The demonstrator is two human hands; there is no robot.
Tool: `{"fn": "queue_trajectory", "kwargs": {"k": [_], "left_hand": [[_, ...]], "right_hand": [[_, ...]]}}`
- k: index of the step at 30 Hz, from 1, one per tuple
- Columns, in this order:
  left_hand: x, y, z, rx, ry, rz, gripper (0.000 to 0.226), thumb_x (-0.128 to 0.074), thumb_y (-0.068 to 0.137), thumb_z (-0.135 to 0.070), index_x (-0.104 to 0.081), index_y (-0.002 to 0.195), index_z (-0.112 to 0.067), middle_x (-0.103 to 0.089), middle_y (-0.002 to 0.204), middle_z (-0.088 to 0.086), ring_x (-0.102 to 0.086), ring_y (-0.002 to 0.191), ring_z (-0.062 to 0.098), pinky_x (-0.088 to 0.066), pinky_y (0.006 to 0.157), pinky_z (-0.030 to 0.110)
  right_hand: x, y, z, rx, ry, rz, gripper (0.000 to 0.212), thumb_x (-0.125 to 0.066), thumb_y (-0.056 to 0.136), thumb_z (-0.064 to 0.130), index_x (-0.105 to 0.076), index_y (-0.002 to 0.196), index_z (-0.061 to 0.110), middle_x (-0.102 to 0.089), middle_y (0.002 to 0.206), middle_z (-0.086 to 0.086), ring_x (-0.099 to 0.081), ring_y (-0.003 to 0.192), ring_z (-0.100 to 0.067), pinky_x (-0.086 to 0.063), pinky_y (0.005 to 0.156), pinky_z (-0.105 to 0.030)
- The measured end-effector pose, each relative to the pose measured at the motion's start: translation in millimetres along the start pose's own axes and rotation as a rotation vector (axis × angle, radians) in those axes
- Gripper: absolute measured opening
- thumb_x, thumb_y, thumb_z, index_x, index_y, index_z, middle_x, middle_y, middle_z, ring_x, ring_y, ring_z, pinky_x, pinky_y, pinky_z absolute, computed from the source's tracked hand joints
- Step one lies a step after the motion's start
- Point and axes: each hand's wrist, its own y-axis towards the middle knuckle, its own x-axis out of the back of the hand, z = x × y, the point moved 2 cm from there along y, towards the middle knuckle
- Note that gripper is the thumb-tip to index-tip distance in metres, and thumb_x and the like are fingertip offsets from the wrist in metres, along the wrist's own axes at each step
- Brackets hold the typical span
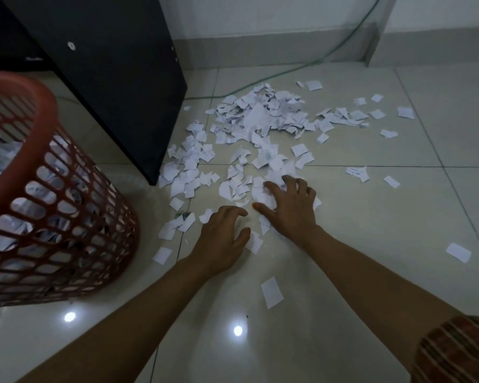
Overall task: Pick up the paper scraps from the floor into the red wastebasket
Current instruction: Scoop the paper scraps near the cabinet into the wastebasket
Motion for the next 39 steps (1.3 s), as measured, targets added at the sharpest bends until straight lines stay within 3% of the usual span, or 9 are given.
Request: {"fn": "queue_trajectory", "kwargs": {"k": [3, 6, 11, 17, 20, 23, 27, 32, 39], "left_hand": [[-0.2, -4.0, 5.4, 0.051, -0.086, -0.027, 0.029, -0.055, 0.096, -0.026, -0.052, 0.124, -0.019, -0.051, 0.126, -0.001, -0.048, 0.117, 0.016, -0.039, 0.1, 0.03], [0.4, -5.3, 3.7, 0.067, -0.159, -0.058, 0.027, -0.054, 0.097, -0.021, -0.053, 0.123, -0.017, -0.052, 0.124, -0.002, -0.048, 0.116, 0.014, -0.036, 0.097, 0.024], [-0.1, 0.6, -7.4, 0.155, -0.312, -0.071, 0.025, -0.051, 0.098, -0.026, -0.05, 0.124, -0.024, -0.051, 0.128, -0.003, -0.047, 0.119, 0.014, -0.04, 0.096, 0.027], [7.2, 8.6, -34.5, 0.494, -0.819, -0.163, 0.033, -0.044, 0.098, -0.047, -0.055, 0.123, -0.03, -0.058, 0.125, -0.005, -0.055, 0.113, 0.018, -0.047, 0.095, 0.036], [7.6, 11.9, -41.2, 0.709, -1.244, -0.058, 0.052, -0.045, 0.088, -0.066, -0.063, 0.116, -0.026, -0.064, 0.121, 0.004, -0.061, 0.111, 0.027, -0.049, 0.095, 0.042], [12.5, 9.6, -43.6, 0.725, -1.453, 0.139, 0.08, -0.04, 0.081, -0.078, -0.062, 0.127, -0.017, -0.064, 0.126, 0.014, -0.06, 0.116, 0.03, -0.047, 0.098, 0.042], [22.4, 12.5, -47.6, 0.665, -1.465, 0.274, 0.077, -0.033, 0.088, -0.073, -0.063, 0.128, -0.015, -0.065, 0.124, 0.011, -0.059, 0.118, 0.025, -0.045, 0.098, 0.036], [24.5, 10.6, -44.7, 0.682, -1.427, 0.267, 0.064, -0.035, 0.093, -0.064, -0.069, 0.11, -0.013, -0.072, 0.086, 0.006, -0.069, 0.08, 0.017, -0.054, 0.067, 0.027], [19.8, 6.9, -38.3, 0.68, -1.404, 0.174, 0.052, -0.033, 0.1, -0.051, -0.066, 0.113, -0.014, -0.072, 0.105, 0.01, -0.07, 0.092, 0.019, -0.055, 0.074, 0.028]], "right_hand": [[4.7, -7.1, 5.0, 0.123, 0.036, -0.158, 0.04, -0.051, 0.09, 0.056, -0.064, 0.111, 0.025, -0.055, 0.106, -0.008, -0.048, 0.092, -0.031, -0.037, 0.071, -0.037], [8.1, -14.4, 4.7, 0.169, 0.161, -0.136, 0.027, -0.058, 0.092, 0.039, -0.064, 0.098, 0.013, -0.055, 0.09, -0.012, -0.05, 0.08, -0.029, -0.039, 0.061, -0.032], [9.5, -28.3, 2.2, 0.168, 0.267, 0.0, 0.018, -0.066, 0.082, 0.019, -0.061, 0.091, 0.004, -0.059, 0.082, -0.016, -0.058, 0.072, -0.035, -0.035, 0.058, -0.031], [40.4, -41.2, 21.4, 0.156, 0.565, -0.13, 0.016, -0.067, 0.077, 0.021, -0.063, 0.08, 0.006, -0.061, 0.071, -0.011, -0.05, 0.061, -0.021, -0.033, 0.057, -0.026], [60.3, -47.9, 47.1, 0.225, 0.69, -0.176, 0.017, -0.069, 0.077, 0.023, -0.065, 0.081, 0.007, -0.065, 0.075, -0.006, -0.048, 0.064, -0.008, -0.036, 0.061, -0.015], [73.3, -52.1, 69.1, 0.319, 0.727, -0.187, 0.017, -0.066, 0.079, 0.022, -0.061, 0.081, 0.006, -0.061, 0.074, -0.005, -0.045, 0.066, -0.006, -0.036, 0.061, -0.019], [82.1, -50.3, 80.5, 0.38, 0.712, -0.139, 0.013, -0.056, 0.088, 0.021, -0.055, 0.088, 0.008, -0.05, 0.082, 0.004, -0.039, 0.073, -0.005, -0.031, 0.066, -0.015], [82.9, -49.5, 86.5, 0.386, 0.301, -0.202, 0.036, -0.036, 0.093, 0.042, -0.056, 0.101, 0.013, -0.052, 0.098, -0.002, -0.037, 0.089, -0.017, -0.032, 0.077, -0.035], [66.8, -52.5, 86.2, 0.314, 0.112, -0.05, 0.053, -0.016, 0.097, 0.047, -0.048, 0.131, 0.021, -0.043, 0.143, -0.001, -0.03, 0.136, -0.027, -0.017, 0.11, -0.051]]}}
